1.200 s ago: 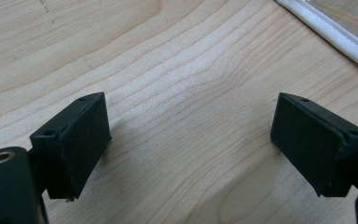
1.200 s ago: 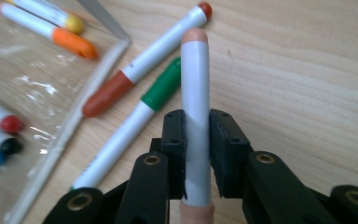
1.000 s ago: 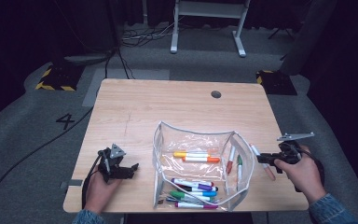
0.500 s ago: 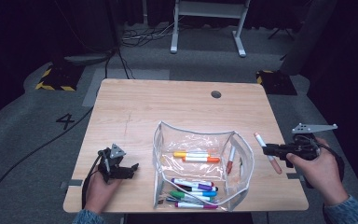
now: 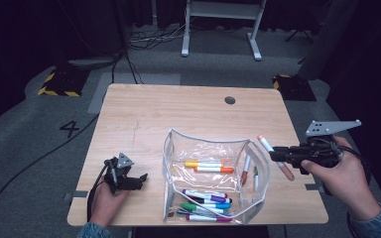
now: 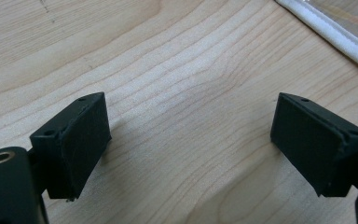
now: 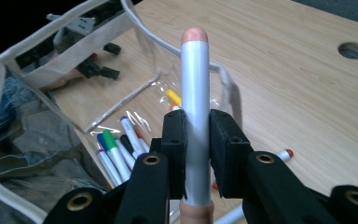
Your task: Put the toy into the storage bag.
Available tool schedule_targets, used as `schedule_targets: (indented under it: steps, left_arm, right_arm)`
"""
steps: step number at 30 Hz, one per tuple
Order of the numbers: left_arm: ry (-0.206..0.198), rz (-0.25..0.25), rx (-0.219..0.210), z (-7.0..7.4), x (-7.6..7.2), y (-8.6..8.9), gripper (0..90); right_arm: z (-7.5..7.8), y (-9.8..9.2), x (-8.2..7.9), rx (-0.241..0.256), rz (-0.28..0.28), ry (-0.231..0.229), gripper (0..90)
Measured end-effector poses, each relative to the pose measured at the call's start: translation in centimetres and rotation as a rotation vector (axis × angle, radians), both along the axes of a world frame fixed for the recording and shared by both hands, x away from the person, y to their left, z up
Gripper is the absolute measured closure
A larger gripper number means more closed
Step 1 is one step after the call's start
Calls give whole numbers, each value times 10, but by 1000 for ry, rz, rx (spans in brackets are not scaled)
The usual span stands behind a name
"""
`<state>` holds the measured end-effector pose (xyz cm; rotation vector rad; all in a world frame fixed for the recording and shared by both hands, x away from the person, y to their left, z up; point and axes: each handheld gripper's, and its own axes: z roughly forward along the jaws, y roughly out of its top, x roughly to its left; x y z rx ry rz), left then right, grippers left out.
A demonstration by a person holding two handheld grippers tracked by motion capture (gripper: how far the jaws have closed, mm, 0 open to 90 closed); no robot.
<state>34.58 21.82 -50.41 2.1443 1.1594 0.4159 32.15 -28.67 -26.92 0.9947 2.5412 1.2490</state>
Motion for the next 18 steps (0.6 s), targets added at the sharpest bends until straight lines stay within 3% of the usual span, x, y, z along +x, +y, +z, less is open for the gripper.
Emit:
schedule_targets:
  steps: [7, 18]
  left_arm:
    - [0, 1, -1, 0, 0, 0, 119]
    - [1, 2, -1, 0, 0, 0, 119]
  right_arm:
    - [12, 35, -5, -39, 113, -12, 766]
    - [15, 85, -5, -60, 244, 23, 766]
